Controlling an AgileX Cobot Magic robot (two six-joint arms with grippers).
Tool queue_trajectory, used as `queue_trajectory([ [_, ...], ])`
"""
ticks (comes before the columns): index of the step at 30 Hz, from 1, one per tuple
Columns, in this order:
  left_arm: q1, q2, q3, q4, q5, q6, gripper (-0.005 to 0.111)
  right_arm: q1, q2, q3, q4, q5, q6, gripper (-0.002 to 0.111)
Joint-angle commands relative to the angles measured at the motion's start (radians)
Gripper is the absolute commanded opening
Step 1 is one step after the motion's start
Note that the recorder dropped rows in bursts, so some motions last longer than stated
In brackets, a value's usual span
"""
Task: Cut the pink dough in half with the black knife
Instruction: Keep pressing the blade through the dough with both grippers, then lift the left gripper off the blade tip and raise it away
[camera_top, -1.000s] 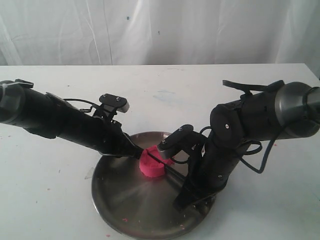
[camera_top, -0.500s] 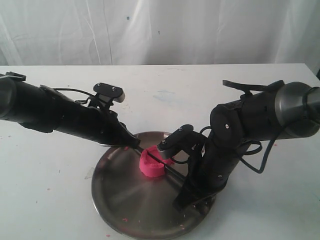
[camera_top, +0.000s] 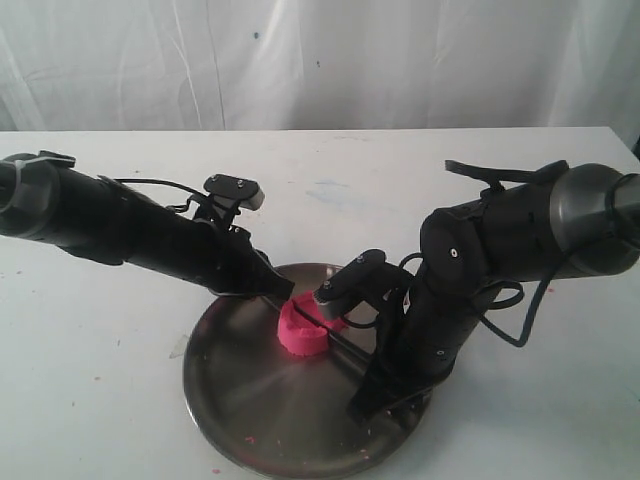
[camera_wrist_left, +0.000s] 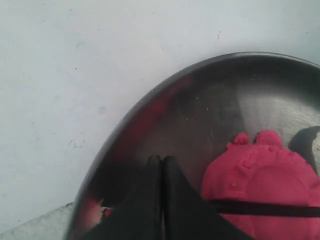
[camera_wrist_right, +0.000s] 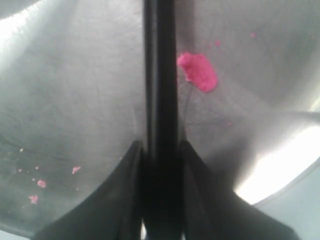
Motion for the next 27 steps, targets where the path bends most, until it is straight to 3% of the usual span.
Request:
queue_trajectory([
  [1, -0.001, 0.03, 0.004, 0.0, 0.035, 0.004, 0.0, 0.002, 0.015, 0.004, 0.008, -0.011, 0.0, 0.0],
  [17, -0.001, 0.05, 0.0, 0.0, 0.068, 0.004, 0.0, 0.002, 0.015, 0.004, 0.008, -0.015, 0.0, 0.0],
  [27, 0.0, -0.167, 0.0, 0.048, -0.096, 0.028, 0.0, 0.002, 0.015, -0.002, 0.008, -0.009, 0.0, 0.0],
])
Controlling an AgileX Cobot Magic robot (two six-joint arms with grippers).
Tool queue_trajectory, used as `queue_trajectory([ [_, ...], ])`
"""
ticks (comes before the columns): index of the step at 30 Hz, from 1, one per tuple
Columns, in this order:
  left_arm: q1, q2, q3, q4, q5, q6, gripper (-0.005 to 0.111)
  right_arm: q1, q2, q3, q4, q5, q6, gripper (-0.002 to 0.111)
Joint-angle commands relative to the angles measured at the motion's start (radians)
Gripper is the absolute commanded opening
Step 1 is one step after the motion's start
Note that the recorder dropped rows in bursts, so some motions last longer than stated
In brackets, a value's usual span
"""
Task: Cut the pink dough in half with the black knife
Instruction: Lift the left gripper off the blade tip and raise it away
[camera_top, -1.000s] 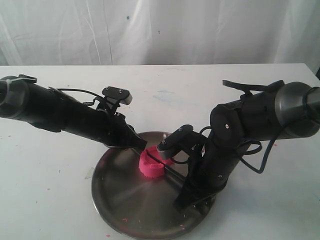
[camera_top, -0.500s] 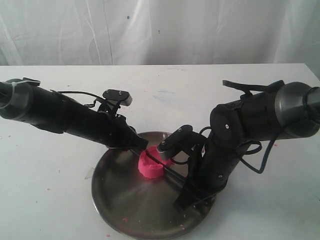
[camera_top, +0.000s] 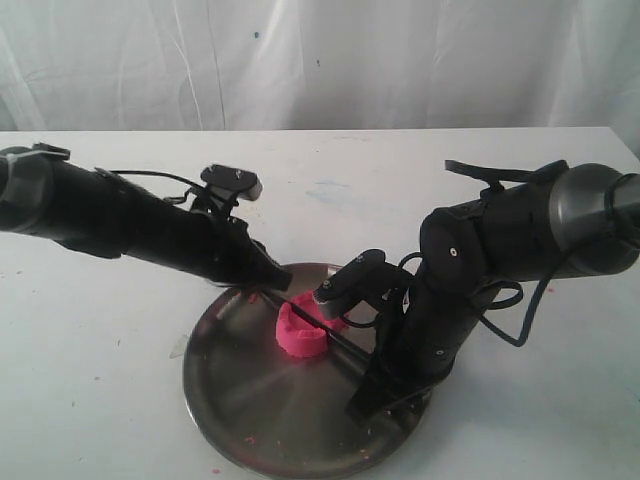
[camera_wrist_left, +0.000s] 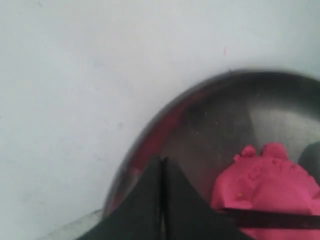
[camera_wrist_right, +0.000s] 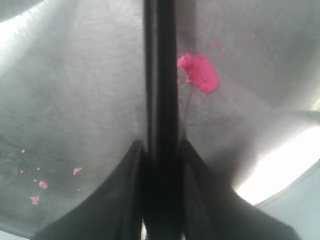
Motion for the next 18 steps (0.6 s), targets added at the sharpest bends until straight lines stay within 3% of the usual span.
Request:
queue_trajectory([
  [1, 0.0, -0.149, 0.005, 0.059, -0.066, 0.023, 0.0, 0.002, 0.015, 0.0, 0.006, -0.011, 0.004, 0.0],
  [5, 0.028, -0.301, 0.031, 0.151, -0.146, 0.023, 0.0, 0.002, 0.015, 0.0, 0.006, -0.005, 0.004, 0.0],
  [12, 0.141, -0.527, 0.169, 0.143, -0.348, 0.023, 0.0, 0.002, 0.015, 0.0, 0.006, 0.013, 0.004, 0.0],
  [15, 0.19, -0.601, 0.259, 0.108, -0.38, 0.023, 0.0, 0.002, 0.015, 0.0, 0.006, 0.015, 0.004, 0.0],
  [18, 0.216, -0.666, 0.354, -0.027, -0.374, 0.023, 0.0, 0.002, 0.015, 0.0, 0.006, 0.015, 0.004, 0.0],
])
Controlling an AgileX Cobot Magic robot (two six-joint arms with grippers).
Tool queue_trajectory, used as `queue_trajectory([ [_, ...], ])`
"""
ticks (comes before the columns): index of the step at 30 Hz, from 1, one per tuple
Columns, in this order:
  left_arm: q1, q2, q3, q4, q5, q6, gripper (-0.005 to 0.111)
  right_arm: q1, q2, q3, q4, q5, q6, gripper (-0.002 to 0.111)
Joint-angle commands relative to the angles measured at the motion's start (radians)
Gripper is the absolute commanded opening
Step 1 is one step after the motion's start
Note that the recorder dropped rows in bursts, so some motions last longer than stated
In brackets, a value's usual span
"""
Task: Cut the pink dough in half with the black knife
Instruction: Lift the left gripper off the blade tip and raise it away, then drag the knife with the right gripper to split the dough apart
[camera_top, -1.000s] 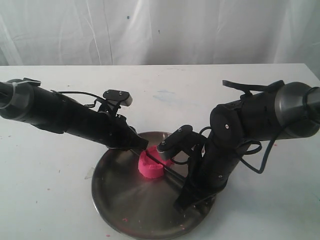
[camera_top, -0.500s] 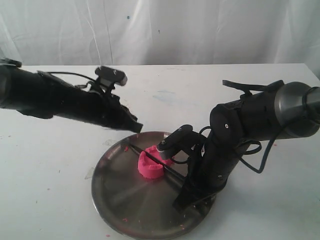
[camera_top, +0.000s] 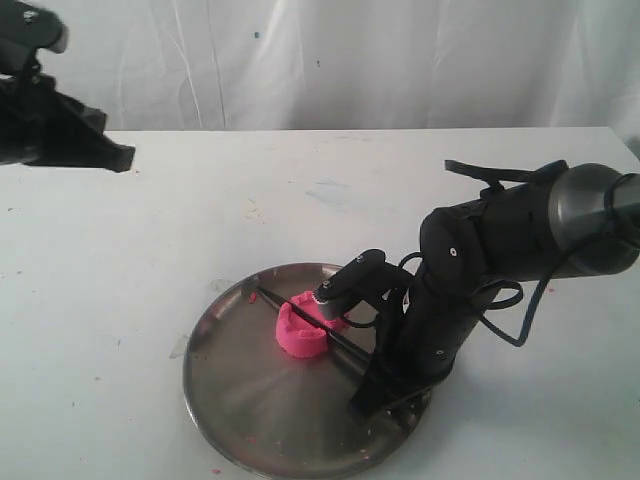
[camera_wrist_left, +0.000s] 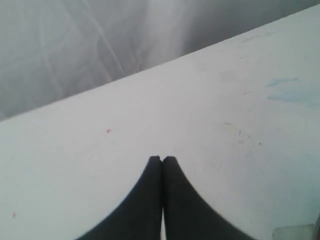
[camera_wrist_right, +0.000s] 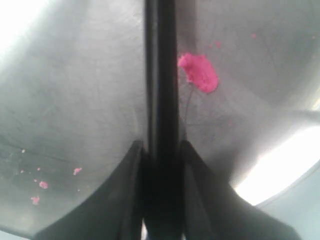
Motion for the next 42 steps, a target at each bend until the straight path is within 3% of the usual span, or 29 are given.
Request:
queue_trajectory([
  [1, 0.031, -0.097, 0.127, -0.182, 0.003, -0.01, 0.0, 0.002, 0.015, 0.0, 0.004, 0.016, 0.004, 0.0],
  [18, 0.031, -0.173, 0.137, -0.174, 0.001, -0.032, 0.0, 0.002, 0.015, -0.051, 0.023, 0.177, 0.002, 0.0],
  [28, 0.031, -0.173, 0.137, -0.174, 0.001, -0.032, 0.0, 0.002, 0.015, -0.053, 0.032, 0.173, 0.002, 0.0],
  [36, 0.031, -0.173, 0.137, -0.174, 0.003, -0.032, 0.0, 0.002, 0.015, -0.053, 0.23, 0.197, -0.204, 0.0],
  [42, 0.031, -0.173, 0.137, -0.174, 0.003, -0.032, 0.0, 0.002, 0.015, -0.053, 0.228, 0.182, -0.199, 0.0],
])
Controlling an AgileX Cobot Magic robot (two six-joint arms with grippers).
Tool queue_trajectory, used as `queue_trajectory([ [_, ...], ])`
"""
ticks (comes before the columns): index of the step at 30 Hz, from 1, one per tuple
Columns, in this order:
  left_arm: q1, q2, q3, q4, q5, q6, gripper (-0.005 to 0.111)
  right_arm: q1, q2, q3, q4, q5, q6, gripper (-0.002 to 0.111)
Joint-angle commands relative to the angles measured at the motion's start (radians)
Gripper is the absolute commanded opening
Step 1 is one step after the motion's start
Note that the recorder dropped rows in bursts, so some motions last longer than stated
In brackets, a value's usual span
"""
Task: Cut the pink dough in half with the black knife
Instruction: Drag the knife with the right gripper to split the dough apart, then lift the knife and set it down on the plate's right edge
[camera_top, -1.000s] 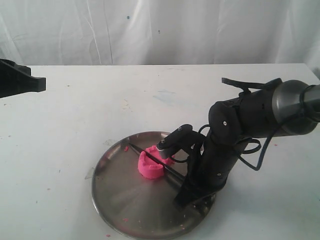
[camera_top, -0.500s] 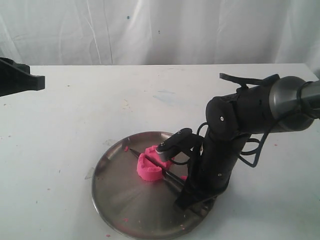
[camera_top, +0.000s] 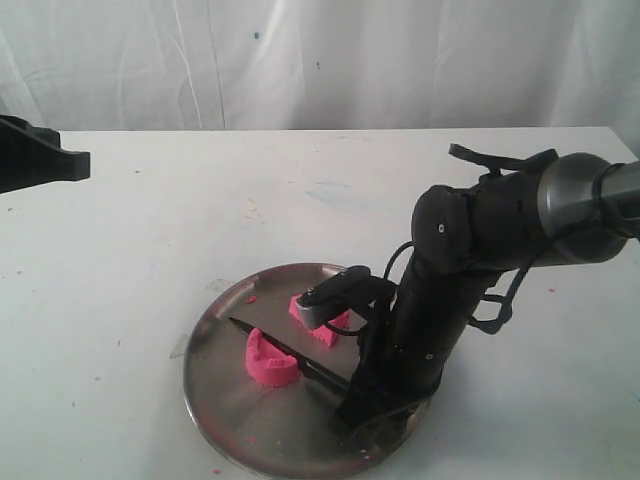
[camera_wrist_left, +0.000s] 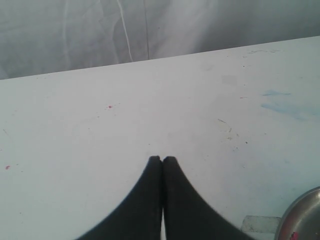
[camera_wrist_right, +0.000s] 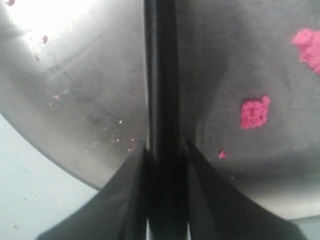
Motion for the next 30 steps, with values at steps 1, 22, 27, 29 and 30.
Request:
queue_trajectory([
  [1, 0.005, -0.01, 0.001, -0.018, 0.008, -0.005, 0.0, 0.002, 0.002, -0.003, 0.005, -0.005, -0.014, 0.0],
  [22, 0.005, -0.01, 0.001, -0.018, 0.039, -0.007, 0.0, 0.002, 0.002, -0.003, -0.314, -0.079, 0.352, 0.0],
  [27, 0.005, -0.01, 0.001, -0.018, 0.039, -0.007, 0.0, 0.002, 0.001, -0.005, -0.293, -0.085, 0.35, 0.0],
  [29, 0.005, -0.01, 0.001, -0.018, 0.039, -0.007, 0.0, 0.002, -0.006, -0.015, -0.285, -0.078, 0.347, 0.0],
  [30, 0.005, -0.01, 0.001, -0.018, 0.039, -0.007, 0.0, 0.002, -0.012, -0.022, -0.285, -0.073, 0.347, 0.0],
])
